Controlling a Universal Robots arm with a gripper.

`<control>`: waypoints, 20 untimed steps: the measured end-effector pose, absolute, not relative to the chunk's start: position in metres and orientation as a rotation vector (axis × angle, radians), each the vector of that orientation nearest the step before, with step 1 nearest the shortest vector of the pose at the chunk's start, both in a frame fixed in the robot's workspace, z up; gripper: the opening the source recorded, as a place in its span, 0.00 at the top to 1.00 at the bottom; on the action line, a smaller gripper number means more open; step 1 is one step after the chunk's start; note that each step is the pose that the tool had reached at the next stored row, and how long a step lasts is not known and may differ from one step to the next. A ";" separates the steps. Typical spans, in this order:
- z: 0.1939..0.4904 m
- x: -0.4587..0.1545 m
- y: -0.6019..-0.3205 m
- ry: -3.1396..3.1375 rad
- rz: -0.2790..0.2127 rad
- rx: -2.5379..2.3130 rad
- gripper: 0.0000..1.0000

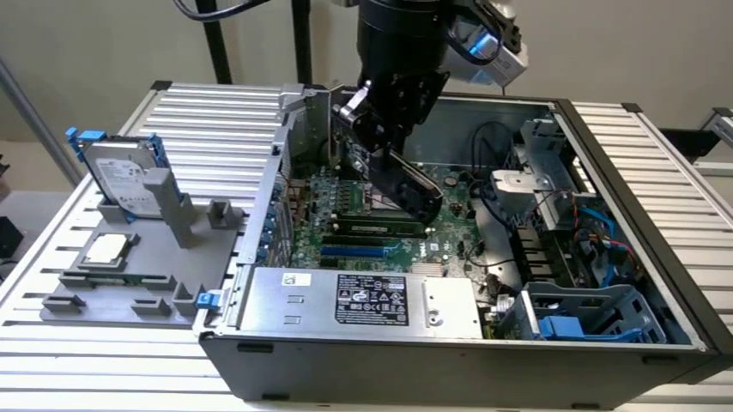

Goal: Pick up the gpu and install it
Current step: 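Insert the gpu into the slot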

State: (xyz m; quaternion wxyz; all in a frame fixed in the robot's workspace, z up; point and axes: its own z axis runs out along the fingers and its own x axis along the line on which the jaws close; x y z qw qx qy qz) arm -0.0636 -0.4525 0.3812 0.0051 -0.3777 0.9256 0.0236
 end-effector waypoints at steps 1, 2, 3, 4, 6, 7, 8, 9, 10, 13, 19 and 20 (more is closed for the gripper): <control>0.380 -0.064 -0.452 2.888 0.074 -1.209 1.00; 0.379 -0.064 -0.452 2.877 0.074 -1.236 1.00; 0.379 -0.064 -0.452 2.866 0.074 -1.263 1.00; 0.378 -0.064 -0.452 2.855 0.075 -1.288 1.00; 0.376 -0.064 -0.452 2.832 0.075 -1.340 1.00; 0.375 -0.064 -0.453 2.820 0.075 -1.366 1.00; 0.374 -0.064 -0.453 2.807 0.075 -1.393 1.00; 0.373 -0.064 -0.452 2.795 0.075 -1.419 1.00; 0.372 -0.064 -0.453 2.782 0.075 -1.446 1.00; 0.370 -0.064 -0.452 2.743 0.075 -1.519 1.00; 0.365 -0.064 -0.452 2.658 0.076 -1.669 1.00; 0.364 -0.064 -0.452 2.644 0.076 -1.693 1.00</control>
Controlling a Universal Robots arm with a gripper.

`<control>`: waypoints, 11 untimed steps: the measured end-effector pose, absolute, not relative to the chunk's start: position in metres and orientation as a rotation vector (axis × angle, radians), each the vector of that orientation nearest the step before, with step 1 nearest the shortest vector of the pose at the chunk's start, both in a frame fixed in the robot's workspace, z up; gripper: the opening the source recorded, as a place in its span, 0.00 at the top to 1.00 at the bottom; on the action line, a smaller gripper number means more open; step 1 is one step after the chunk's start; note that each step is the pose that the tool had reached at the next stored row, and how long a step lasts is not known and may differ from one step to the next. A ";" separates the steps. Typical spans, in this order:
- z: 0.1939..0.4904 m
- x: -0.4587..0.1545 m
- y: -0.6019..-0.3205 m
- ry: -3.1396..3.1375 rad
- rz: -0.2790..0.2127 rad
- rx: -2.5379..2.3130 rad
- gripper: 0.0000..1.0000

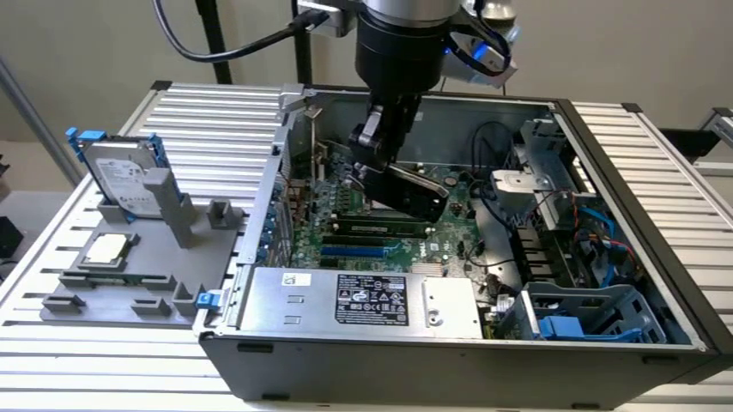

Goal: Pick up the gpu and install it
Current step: 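Insert the gpu into the slot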

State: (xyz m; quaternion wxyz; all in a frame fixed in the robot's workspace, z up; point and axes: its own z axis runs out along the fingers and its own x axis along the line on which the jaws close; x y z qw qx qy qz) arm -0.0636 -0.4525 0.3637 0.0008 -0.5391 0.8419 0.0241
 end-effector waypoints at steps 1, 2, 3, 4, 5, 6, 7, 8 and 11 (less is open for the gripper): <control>0.363 -0.064 -0.453 2.629 0.076 -1.716 1.00; 0.362 -0.064 -0.452 2.613 0.076 -1.741 1.00; 0.361 -0.064 -0.453 2.597 0.076 -1.766 1.00; 0.360 -0.064 -0.452 2.581 0.076 -1.790 1.00; 0.359 -0.064 -0.452 2.565 0.076 -1.813 1.00; 0.358 -0.064 -0.452 2.549 0.076 -1.837 1.00; 0.357 -0.064 -0.452 2.532 0.076 -1.860 1.00; 0.357 -0.064 -0.453 2.516 0.076 -1.883 1.00; 0.354 -0.064 -0.453 2.465 0.076 -1.952 1.00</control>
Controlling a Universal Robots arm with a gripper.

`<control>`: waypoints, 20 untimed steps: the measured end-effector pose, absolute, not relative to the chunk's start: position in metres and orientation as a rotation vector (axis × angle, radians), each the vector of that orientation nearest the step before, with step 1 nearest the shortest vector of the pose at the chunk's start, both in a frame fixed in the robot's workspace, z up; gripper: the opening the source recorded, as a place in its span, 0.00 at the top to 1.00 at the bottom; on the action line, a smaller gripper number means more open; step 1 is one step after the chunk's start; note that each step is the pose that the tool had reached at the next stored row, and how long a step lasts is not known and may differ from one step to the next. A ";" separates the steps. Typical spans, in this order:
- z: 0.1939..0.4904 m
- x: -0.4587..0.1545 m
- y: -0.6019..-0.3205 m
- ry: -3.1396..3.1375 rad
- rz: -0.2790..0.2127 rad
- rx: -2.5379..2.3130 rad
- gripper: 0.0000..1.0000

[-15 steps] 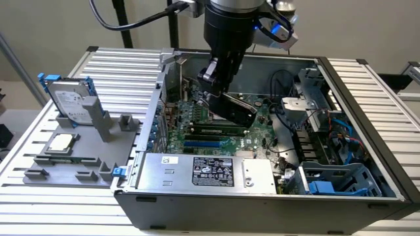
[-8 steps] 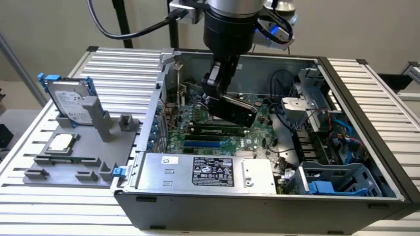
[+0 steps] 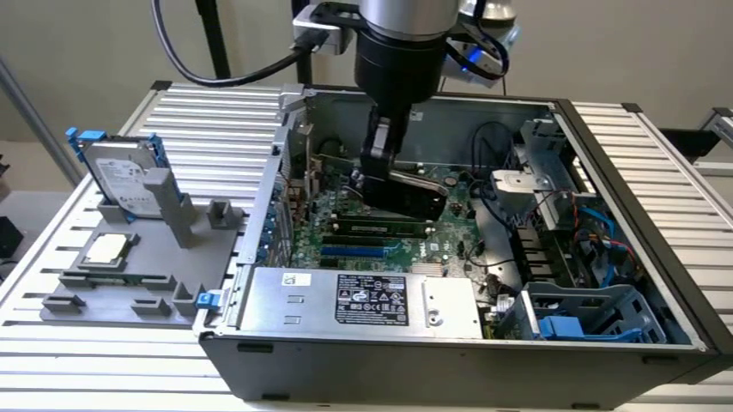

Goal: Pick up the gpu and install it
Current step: 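Insert the gpu into the slot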

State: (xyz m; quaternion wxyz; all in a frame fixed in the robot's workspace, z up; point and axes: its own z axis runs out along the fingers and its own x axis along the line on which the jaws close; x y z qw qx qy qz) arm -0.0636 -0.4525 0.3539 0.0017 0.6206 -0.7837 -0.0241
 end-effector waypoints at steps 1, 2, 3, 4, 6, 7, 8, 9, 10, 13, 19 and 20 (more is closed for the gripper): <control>0.353 -0.064 -0.452 -2.441 -0.075 1.970 1.00; 0.351 -0.064 -0.452 -2.424 -0.075 1.991 1.00; 0.350 -0.064 -0.452 -2.405 -0.075 2.013 1.00; 0.348 -0.064 -0.452 -2.385 -0.075 2.036 1.00; 0.345 -0.064 -0.453 -2.348 -0.074 2.078 1.00; 0.344 -0.064 -0.453 -2.330 -0.074 2.098 1.00; 0.342 -0.064 -0.453 -2.313 -0.074 2.116 1.00; 0.340 -0.064 -0.453 -2.300 -0.074 2.130 1.00; 0.338 -0.065 -0.453 -2.291 -0.073 2.140 1.00; 0.333 -0.070 -0.453 -2.280 -0.070 2.155 1.00; 0.322 -0.081 -0.452 -2.278 -0.054 2.172 1.00; 0.320 -0.081 -0.452 -2.279 -0.051 2.175 1.00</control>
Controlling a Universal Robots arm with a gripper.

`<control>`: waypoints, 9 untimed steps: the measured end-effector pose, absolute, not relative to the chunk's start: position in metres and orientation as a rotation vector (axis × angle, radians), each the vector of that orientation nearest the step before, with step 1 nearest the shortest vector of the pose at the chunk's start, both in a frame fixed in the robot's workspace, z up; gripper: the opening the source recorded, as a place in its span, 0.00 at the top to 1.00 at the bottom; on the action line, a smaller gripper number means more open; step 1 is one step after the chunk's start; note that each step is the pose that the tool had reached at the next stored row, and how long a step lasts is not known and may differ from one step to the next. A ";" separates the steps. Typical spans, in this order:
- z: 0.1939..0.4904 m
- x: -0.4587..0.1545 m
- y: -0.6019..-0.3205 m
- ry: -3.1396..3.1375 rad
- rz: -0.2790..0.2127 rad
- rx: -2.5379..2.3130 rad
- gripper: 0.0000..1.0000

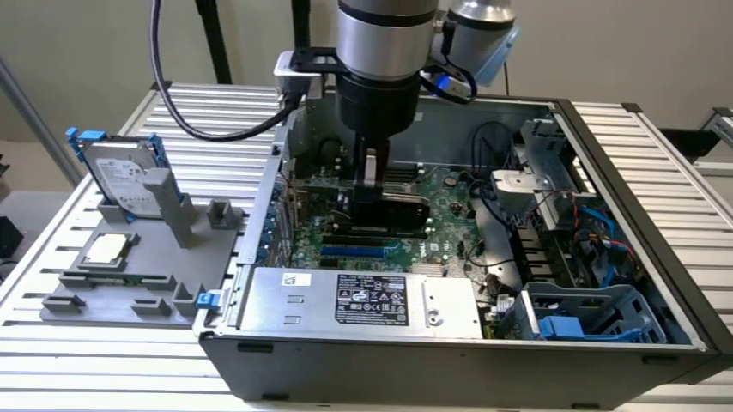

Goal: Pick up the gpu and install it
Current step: 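Insert the gpu into the slot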

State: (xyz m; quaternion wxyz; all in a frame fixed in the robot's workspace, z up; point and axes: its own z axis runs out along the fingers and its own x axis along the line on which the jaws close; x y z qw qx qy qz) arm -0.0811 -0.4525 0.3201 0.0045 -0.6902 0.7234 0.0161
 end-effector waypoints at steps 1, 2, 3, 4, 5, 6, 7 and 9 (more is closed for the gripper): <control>0.318 -0.082 -0.452 2.264 0.047 -2.162 1.00; 0.316 -0.082 -0.453 2.261 0.044 -2.162 1.00; 0.315 -0.083 -0.452 2.259 0.042 -2.162 1.00; 0.313 -0.083 -0.452 2.257 0.040 -2.162 1.00; 0.311 -0.084 -0.452 2.256 0.039 -2.162 1.00; 0.309 -0.085 -0.452 2.254 0.037 -2.163 1.00; 0.307 -0.086 -0.452 2.252 0.037 -2.164 1.00; 0.304 -0.088 -0.451 2.249 0.035 -2.166 1.00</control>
